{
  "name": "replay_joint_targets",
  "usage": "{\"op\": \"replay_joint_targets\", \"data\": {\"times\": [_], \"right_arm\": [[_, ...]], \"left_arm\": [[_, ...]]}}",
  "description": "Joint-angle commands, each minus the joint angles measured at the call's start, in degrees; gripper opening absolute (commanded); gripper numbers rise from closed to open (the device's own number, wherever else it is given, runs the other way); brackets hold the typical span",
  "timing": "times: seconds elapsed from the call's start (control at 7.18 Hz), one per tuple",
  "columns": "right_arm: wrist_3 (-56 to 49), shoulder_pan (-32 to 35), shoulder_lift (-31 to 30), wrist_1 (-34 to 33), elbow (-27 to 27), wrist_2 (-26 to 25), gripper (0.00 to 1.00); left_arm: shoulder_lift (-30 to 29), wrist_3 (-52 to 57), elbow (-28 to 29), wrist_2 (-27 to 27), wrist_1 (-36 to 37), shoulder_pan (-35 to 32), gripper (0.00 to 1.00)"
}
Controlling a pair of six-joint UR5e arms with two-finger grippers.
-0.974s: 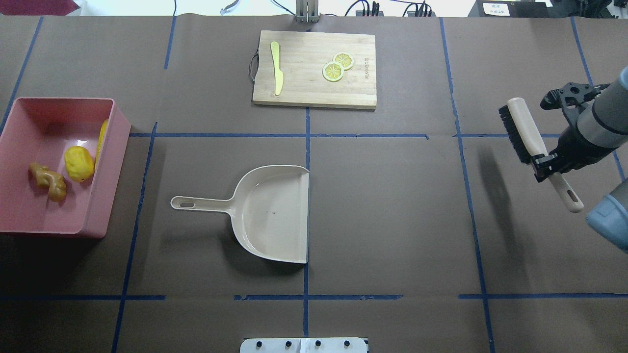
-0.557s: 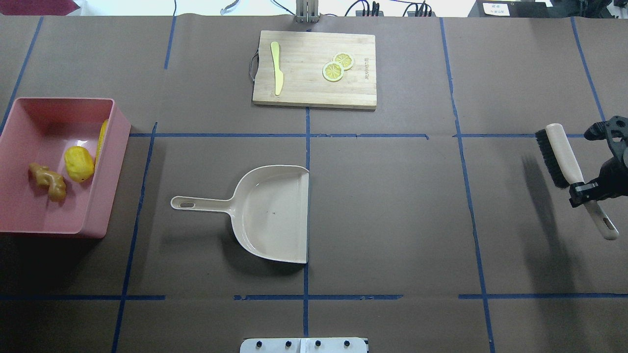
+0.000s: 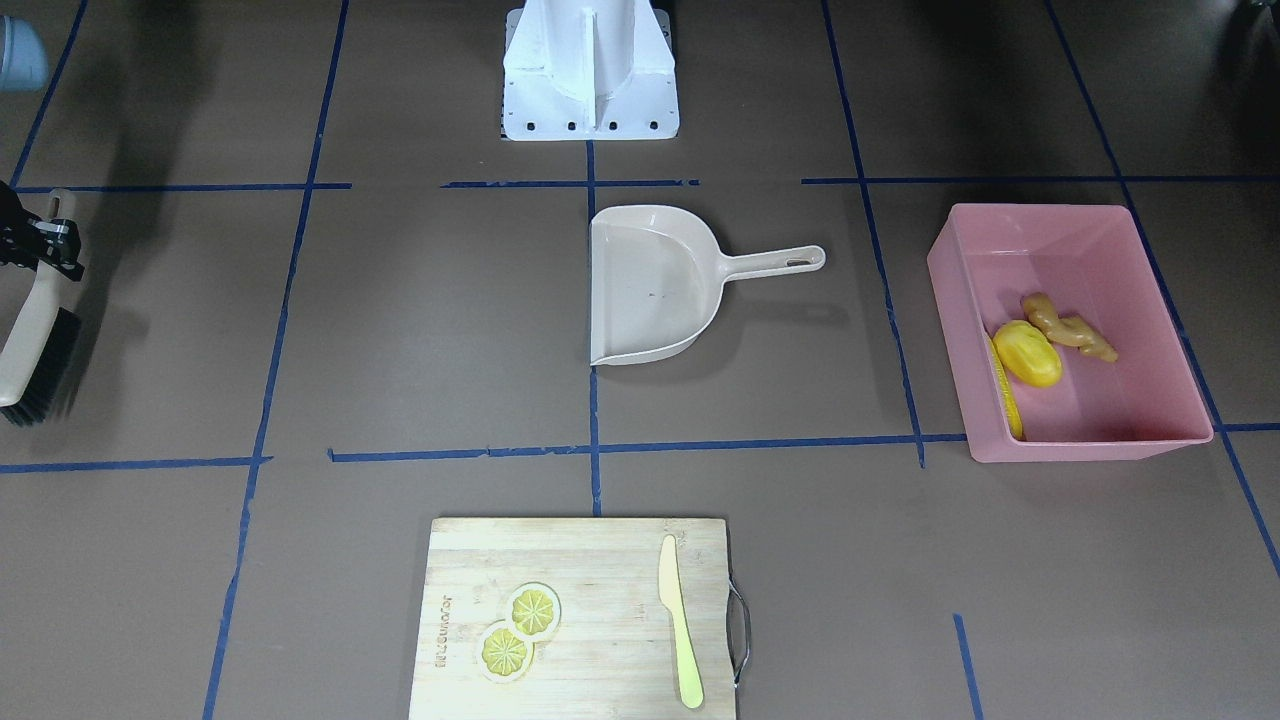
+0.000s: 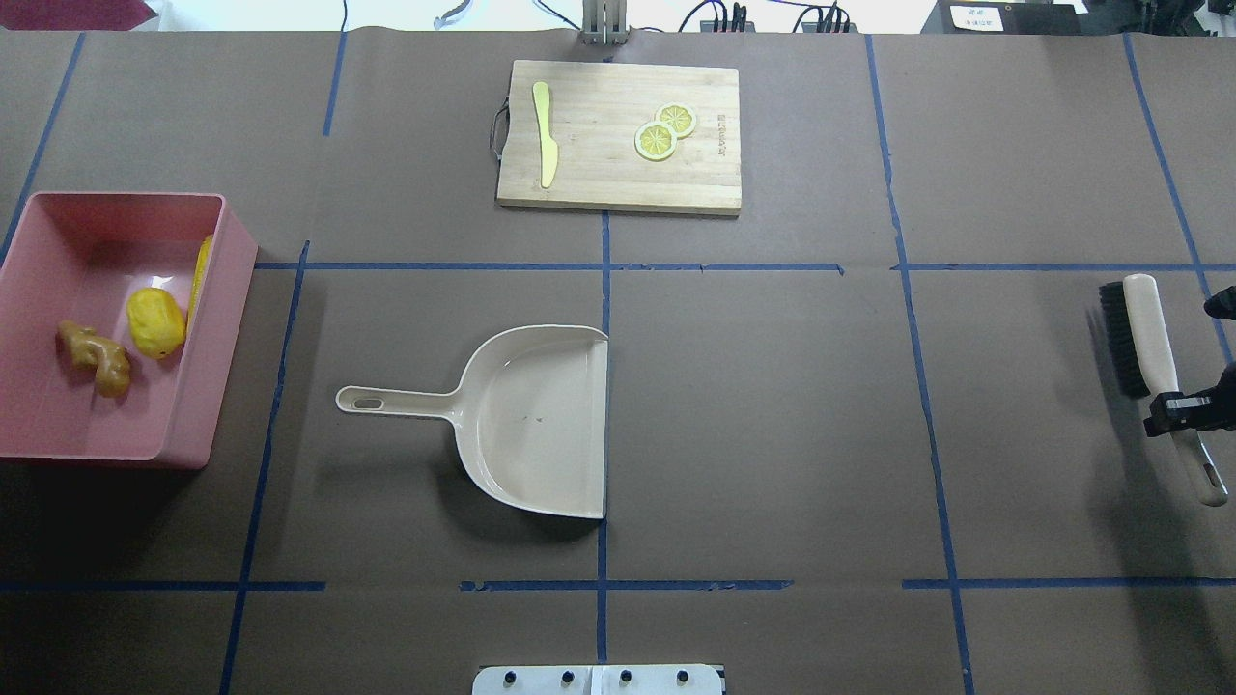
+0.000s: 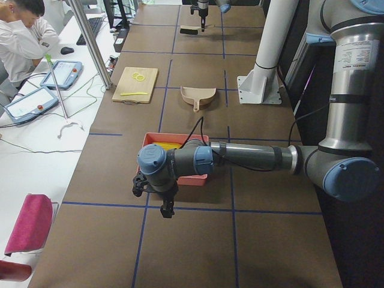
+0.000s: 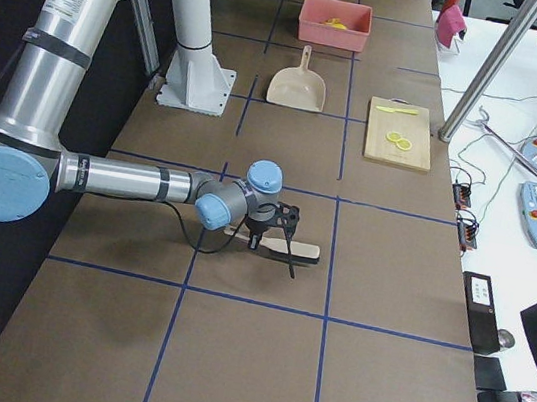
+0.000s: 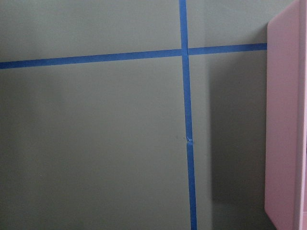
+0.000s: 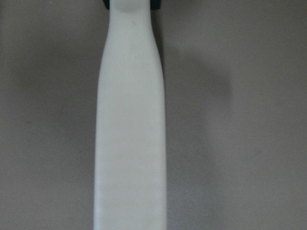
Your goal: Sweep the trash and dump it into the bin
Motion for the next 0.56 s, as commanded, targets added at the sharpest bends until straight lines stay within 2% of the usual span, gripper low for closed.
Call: {"op": "replay_joint_targets", "data": {"times": [0.0,0.14,0.28,0.42], "right_arm": [[0.3,-2.4,-0.3,0.4,-0.6,0.0,0.09],[0.0,-2.7,0.0,0.4,-0.9,0.0,0.22],[0.7,-2.6,0.1,0.7,-0.6,-0.1,0.98],[-0.1,-2.6,0.6,0.8,-0.4,0.1,1.00]], "left_arm": [[0.0,-0.1,0.0,-0.1,0.0,0.0,1.00],[0.0,-0.1,0.0,-0.1,0.0,0.0,1.00],[0.0,-0.1,-0.1,-0.2,0.0,0.0,1.00],[0.0,0.1,-0.1,-0.5,-0.1,0.0,1.00]]}}
